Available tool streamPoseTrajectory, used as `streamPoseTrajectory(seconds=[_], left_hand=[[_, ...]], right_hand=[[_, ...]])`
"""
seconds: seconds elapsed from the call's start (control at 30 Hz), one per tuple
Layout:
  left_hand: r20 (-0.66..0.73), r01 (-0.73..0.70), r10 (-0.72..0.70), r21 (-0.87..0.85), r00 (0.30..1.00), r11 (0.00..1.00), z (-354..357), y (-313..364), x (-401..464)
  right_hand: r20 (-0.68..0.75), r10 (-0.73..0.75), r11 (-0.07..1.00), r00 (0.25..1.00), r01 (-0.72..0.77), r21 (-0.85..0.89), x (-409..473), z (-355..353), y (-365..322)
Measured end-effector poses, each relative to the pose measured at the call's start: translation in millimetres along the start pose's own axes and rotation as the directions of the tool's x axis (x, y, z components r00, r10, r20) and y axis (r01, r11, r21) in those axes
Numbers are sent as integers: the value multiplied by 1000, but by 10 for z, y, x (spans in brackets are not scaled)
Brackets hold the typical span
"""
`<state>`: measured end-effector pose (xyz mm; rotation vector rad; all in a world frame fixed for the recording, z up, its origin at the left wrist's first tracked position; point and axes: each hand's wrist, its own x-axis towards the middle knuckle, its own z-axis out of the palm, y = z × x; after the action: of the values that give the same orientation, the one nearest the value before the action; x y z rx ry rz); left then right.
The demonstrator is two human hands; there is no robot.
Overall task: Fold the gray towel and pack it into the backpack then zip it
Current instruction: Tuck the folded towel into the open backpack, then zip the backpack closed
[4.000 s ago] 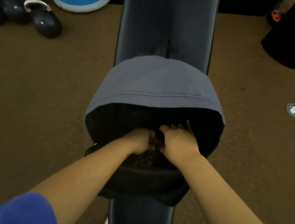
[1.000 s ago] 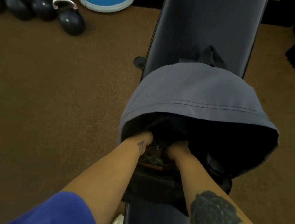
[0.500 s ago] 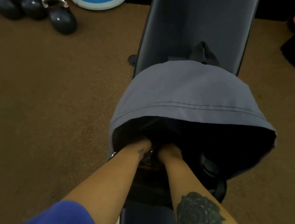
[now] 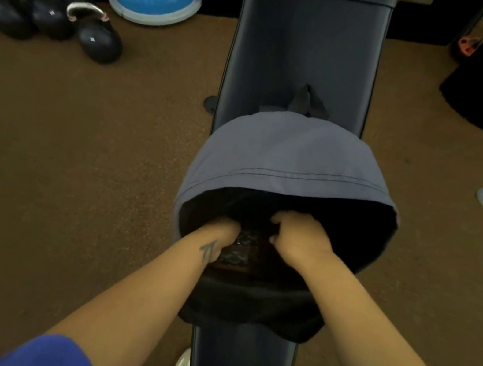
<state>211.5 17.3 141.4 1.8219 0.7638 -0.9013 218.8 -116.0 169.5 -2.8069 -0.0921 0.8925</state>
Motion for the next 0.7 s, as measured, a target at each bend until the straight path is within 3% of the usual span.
streamPoseTrajectory(seconds=[0.13,0.23,0.3,0.37,0.43,0.5,0.6,0.7], left_hand=[[-15,-105,107,66,994,992,-105,-129,-366],[41,-207,214,-127,976,970,-208,-383,-715],[-92,-291,277,-250,956,923,-312,-577,-965],[-321,-381,289,-273,902,883,-395,-783,-1111],[-485,-375,215,-262,848,889,-451,-963,-1123],[-546,-323,145,-245,825,914,-480,-1113,-1055],[-431,-240,86,-315,898,918,-432,-1179,-978],[-304,-162,73,-279,950,947,-332,-1140,-978]], right_hand=[[-79,-102,995,992,103,5,-277,-347,222],[-164,-150,977,975,172,128,-547,-402,334],[-239,-132,953,962,190,238,-760,-366,408],[-316,-58,920,947,173,350,-957,-280,497],[-385,34,882,922,153,445,-1075,-129,582],[-404,106,844,909,133,519,-1134,38,633],[-421,181,817,889,102,567,-1151,234,635],[-449,292,779,845,62,624,-1163,350,590]])
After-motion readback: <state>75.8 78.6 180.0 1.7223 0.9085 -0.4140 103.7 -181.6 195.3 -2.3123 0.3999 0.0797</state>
